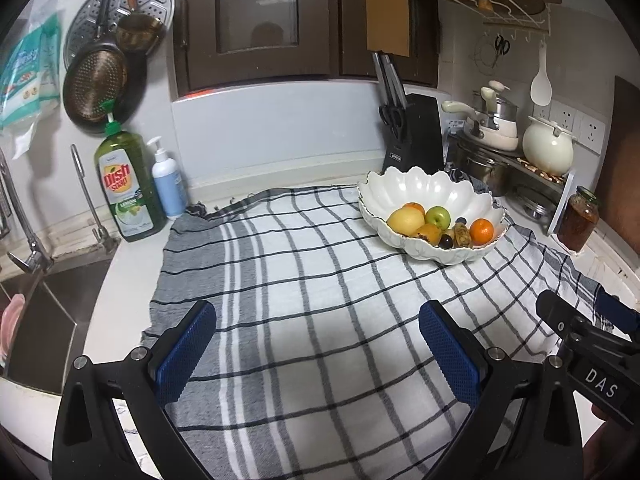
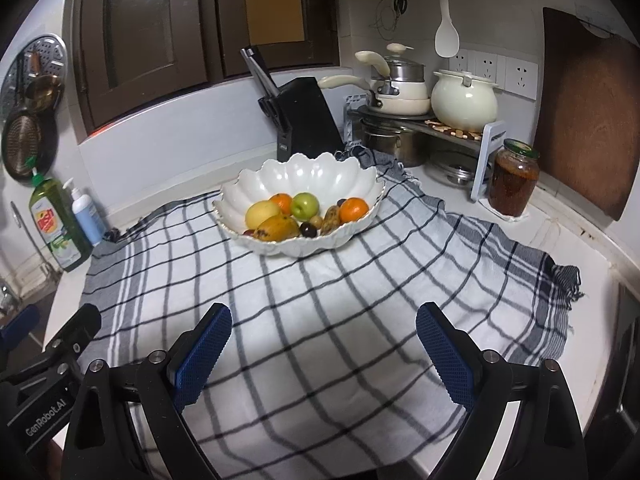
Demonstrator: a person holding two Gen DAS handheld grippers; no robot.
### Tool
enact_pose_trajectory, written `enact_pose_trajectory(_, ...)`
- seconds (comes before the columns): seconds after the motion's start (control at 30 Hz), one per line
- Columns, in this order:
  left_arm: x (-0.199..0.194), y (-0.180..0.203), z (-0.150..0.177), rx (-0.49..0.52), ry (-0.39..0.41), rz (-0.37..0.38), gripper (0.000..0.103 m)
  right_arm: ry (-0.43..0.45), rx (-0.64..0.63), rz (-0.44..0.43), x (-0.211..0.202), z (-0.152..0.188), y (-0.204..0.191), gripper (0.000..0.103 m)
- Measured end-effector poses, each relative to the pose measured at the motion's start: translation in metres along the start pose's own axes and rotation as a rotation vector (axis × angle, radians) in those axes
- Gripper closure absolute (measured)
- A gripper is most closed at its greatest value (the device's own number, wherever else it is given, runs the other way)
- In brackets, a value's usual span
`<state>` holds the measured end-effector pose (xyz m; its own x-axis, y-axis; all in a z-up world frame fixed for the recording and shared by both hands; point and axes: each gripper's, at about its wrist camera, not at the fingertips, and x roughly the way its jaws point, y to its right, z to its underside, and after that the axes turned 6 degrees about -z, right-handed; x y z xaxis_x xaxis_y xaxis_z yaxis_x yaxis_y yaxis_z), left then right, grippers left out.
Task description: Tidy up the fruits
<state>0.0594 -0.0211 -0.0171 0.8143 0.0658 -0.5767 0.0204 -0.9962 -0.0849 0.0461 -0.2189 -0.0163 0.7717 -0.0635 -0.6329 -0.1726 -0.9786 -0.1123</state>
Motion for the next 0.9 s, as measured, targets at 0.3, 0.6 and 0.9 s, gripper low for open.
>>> enact_pose_trajectory(0.3, -0.02, -0.006, 0.009, 0.006, 0.023, 0.006, 0.0, 0.028, -0.006, 0.006, -0.018, 0.015, -0.001, 0.009)
enact_pose_trajectory(0.6, -0.03, -0.008, 0.009, 0.013, 0.039, 0.011, 0.0, 0.058, -0.011, 0.012, -0.032, 0.019, -0.002, 0.009)
enact_pose_trajectory(0.9, -0.031, -0.009, 0.01, 0.014, 0.037, 0.01, 0.0, 0.059, -0.015, 0.018, -0.034, 0.019, -0.002, 0.009)
